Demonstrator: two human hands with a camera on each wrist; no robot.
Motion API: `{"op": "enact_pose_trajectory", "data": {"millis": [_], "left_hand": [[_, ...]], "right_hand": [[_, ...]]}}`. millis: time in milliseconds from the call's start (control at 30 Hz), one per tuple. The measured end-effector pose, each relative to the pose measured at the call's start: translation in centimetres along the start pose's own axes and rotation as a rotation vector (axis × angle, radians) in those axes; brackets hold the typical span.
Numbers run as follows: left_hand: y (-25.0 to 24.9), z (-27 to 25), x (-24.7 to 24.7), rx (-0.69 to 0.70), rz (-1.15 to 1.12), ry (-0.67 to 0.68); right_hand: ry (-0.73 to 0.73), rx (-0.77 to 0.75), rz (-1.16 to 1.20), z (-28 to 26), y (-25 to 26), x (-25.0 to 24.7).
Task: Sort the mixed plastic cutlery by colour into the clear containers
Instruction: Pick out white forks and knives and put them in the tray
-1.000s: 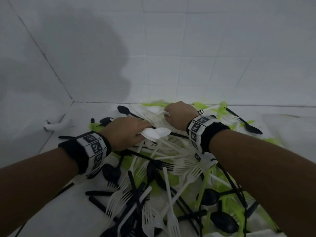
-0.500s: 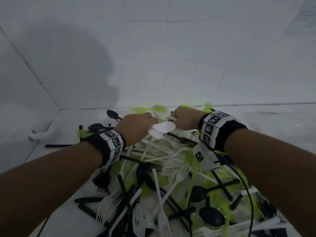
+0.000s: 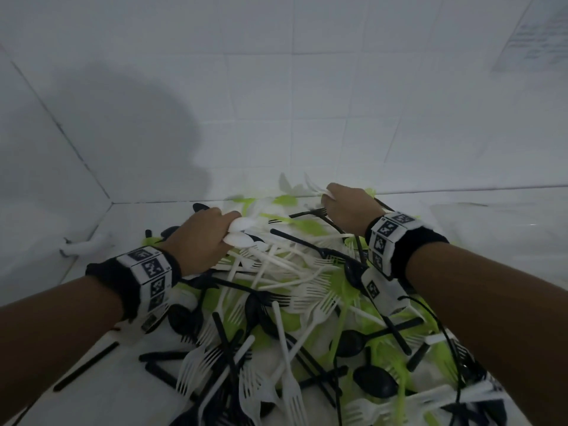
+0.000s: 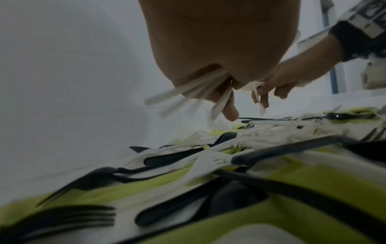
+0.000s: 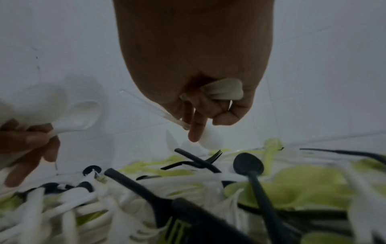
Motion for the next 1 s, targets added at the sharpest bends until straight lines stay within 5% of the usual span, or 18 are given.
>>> {"op": "enact_pose_trajectory", "data": {"millis": [267, 400, 500, 667, 1000], "left_hand": [[-1.1, -2.2, 1.0, -0.107, -0.215, -0.036], [-0.9, -3.4, 1.8, -0.097, -0.175, 0.136], [-1.5, -4.2, 2.9, -0.06, -0.057, 0.312], [-2.2, -5.5, 3.4, -0.003, -0.001, 0.413], [-0.5, -9.6, 1.9, -0.055, -0.162, 0.231]], "right_hand": [[-0.045, -0.075, 0.249, -2.4, 2.0, 2.0], [0.029, -0.062, 0.324, -3.1, 3.5, 3.6], [0.133, -0.15, 0.14, -4.2, 5.4, 5.6], [0.219, -0.201, -0.098, -4.1, 5.5, 6.8], [0.07, -0.039, 0.043, -2.4, 3.5, 4.7]]}}
Point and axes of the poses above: each hand's wrist, its own z-axis towards the middle knuckle, its own x-axis out of the palm, y = z × x, the point moved 2 cm from there along z, towards the middle knuckle, and after that the axes turned 5 degrees about x, right-handed, at the moved point
